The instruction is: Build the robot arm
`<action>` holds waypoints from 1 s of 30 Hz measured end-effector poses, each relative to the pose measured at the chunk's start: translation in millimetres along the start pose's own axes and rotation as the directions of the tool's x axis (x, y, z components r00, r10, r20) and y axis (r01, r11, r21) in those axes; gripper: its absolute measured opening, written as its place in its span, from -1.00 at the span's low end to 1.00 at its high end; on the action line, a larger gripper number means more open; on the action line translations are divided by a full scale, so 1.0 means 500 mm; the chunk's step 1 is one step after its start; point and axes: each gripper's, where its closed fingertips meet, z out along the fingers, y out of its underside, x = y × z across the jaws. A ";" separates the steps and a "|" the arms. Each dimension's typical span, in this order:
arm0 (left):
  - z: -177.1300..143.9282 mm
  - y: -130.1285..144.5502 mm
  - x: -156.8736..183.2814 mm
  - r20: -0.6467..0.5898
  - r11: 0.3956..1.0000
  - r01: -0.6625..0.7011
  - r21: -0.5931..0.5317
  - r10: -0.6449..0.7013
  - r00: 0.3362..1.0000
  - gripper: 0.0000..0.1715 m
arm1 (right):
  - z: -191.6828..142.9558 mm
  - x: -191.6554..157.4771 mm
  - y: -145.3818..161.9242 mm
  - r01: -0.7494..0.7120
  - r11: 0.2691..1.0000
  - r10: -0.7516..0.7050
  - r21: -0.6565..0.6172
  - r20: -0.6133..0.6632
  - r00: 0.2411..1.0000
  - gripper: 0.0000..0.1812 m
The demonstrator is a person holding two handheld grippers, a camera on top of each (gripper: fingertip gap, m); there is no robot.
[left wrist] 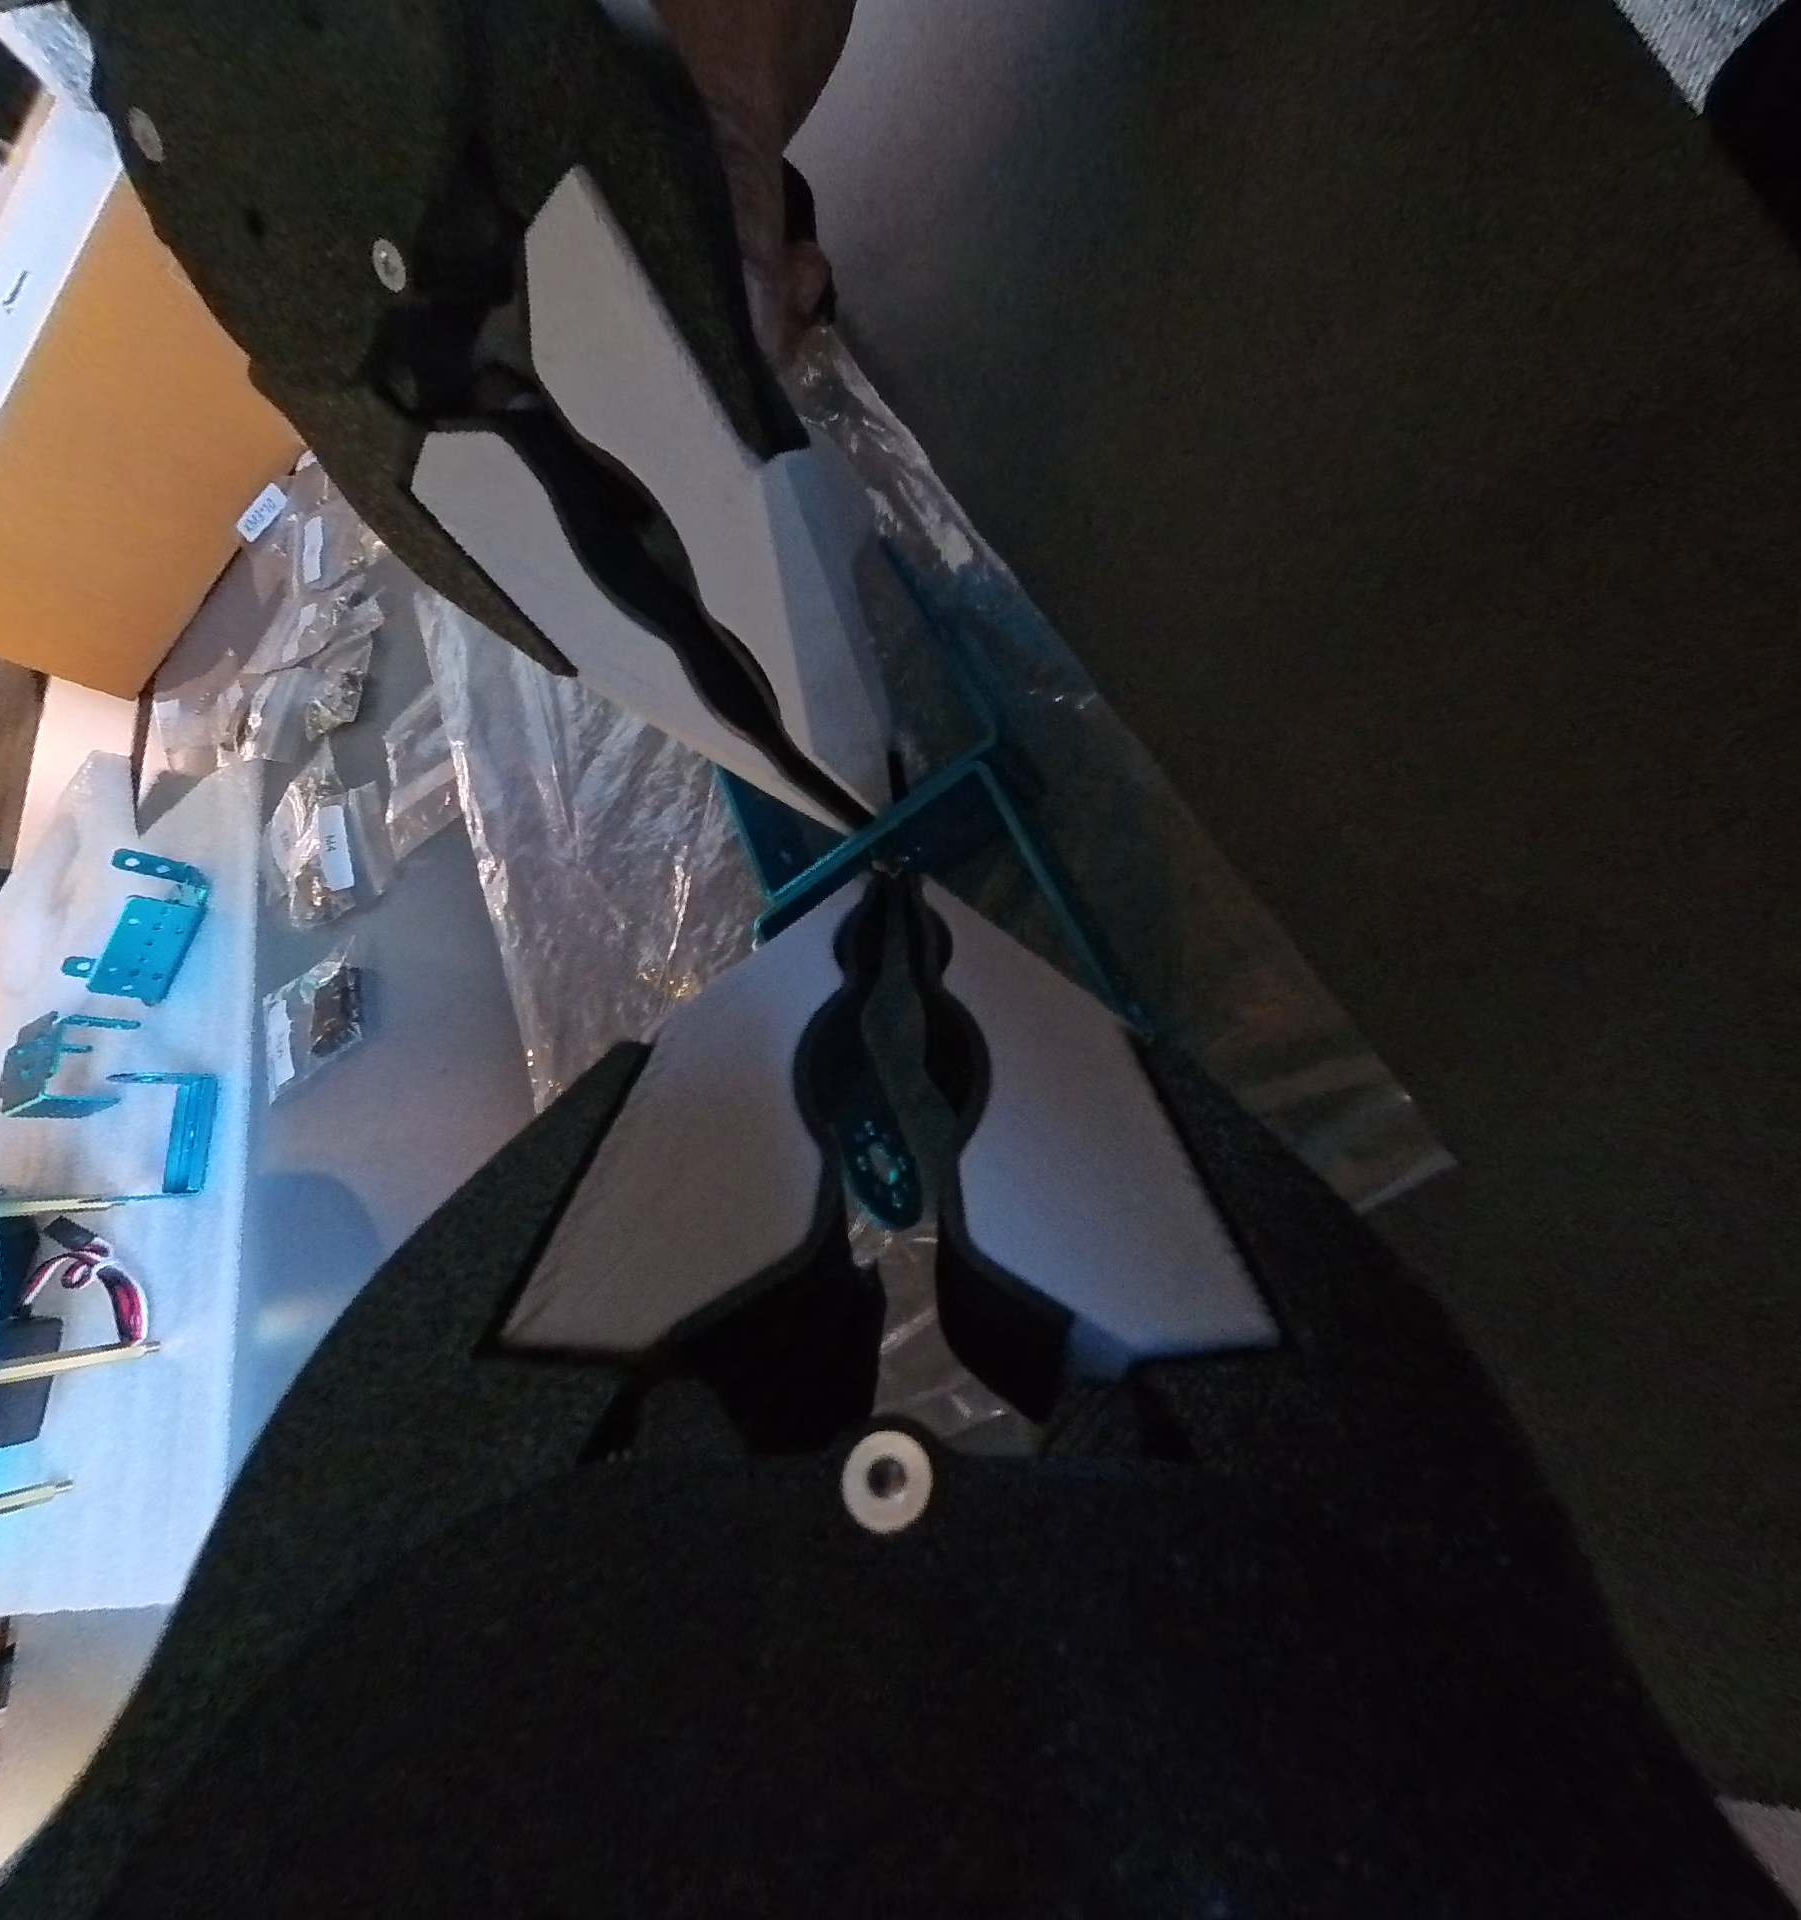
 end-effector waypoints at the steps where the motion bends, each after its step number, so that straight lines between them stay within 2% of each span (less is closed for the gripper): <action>1: 0.000 0.000 0.000 -0.001 1.000 -0.002 -0.001 0.002 1.000 -0.98 | 0.000 0.000 0.000 0.000 1.000 0.000 0.000 0.000 1.000 -1.00; 11: 0.003 -0.003 0.001 -0.030 1.000 -0.013 0.011 0.013 0.999 -0.99 | -0.010 0.015 0.001 0.032 0.999 -0.032 0.008 -0.044 0.999 -1.00; 14: 0.004 -0.004 0.002 -0.037 1.000 -0.014 0.016 0.014 0.999 -0.99 | -0.014 0.003 -0.005 0.066 0.997 -0.065 0.030 -0.027 0.998 -0.81; 16: 0.004 -0.005 0.002 -0.041 1.000 -0.020 0.019 0.021 0.999 -0.99 | -0.013 -0.004 -0.005 0.102 0.994 -0.101 0.035 -0.025 0.995 -0.76; 25: 0.002 -0.004 0.006 -0.074 0.998 -0.049 0.039 0.052 0.996 -0.98 | -0.006 -0.010 -0.007 0.167 0.985 -0.166 0.038 -0.023 0.986 -0.83; 30: 0.002 -0.006 0.005 -0.078 0.996 -0.073 0.053 0.077 0.994 -0.98 | -0.001 -0.004 0.001 0.143 0.989 -0.143 0.036 0.001 0.990 -0.82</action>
